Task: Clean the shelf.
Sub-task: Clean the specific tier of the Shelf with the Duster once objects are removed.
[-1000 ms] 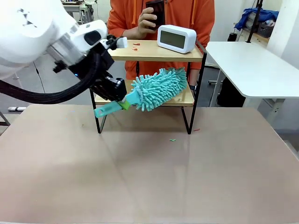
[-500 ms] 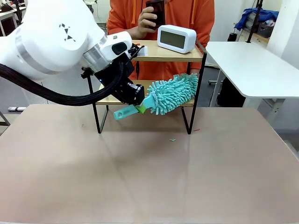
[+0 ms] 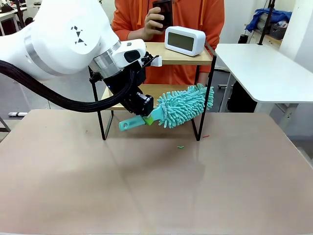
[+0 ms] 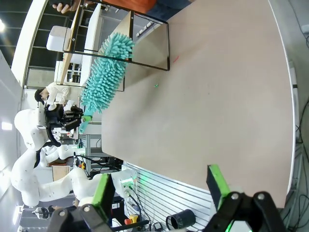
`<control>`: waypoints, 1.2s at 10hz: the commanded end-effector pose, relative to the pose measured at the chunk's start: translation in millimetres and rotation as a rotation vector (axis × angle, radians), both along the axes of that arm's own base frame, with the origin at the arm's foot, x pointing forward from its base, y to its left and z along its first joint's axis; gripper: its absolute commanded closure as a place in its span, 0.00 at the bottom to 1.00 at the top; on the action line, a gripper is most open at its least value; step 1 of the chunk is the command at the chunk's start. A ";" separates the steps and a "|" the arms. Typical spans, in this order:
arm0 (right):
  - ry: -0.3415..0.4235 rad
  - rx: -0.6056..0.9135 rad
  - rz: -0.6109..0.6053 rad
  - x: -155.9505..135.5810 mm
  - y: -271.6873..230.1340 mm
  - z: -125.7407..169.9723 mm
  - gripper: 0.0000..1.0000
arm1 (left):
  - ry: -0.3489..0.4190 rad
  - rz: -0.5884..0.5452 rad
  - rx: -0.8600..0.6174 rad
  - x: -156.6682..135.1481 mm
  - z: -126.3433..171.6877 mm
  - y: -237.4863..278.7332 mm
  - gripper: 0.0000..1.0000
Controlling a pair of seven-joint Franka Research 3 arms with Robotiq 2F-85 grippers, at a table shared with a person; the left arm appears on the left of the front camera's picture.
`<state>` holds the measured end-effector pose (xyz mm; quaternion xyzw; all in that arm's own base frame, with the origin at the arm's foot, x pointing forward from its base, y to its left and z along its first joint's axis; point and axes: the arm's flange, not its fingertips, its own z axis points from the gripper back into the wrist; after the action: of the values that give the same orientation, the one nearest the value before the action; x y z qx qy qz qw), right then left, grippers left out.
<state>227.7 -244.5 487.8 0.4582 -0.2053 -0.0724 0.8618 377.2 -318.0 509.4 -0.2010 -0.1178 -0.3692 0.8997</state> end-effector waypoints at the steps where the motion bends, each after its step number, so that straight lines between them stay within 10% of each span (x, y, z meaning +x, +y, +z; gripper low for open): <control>1: -0.027 0.001 0.008 1.0 0.1 0.5 0.00 | 0.006 -0.037 0.028 -7.0 10.5 12.3 0.87; 12: -0.027 0.001 0.008 1.0 0.1 0.5 0.00 | 0.024 -0.121 0.047 -84.8 22.9 116.1 0.87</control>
<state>227.7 -244.5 487.6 0.4583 -0.2050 -0.0724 0.8618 293.5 -207.3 534.0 -0.1837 -0.0718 -0.4239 0.8839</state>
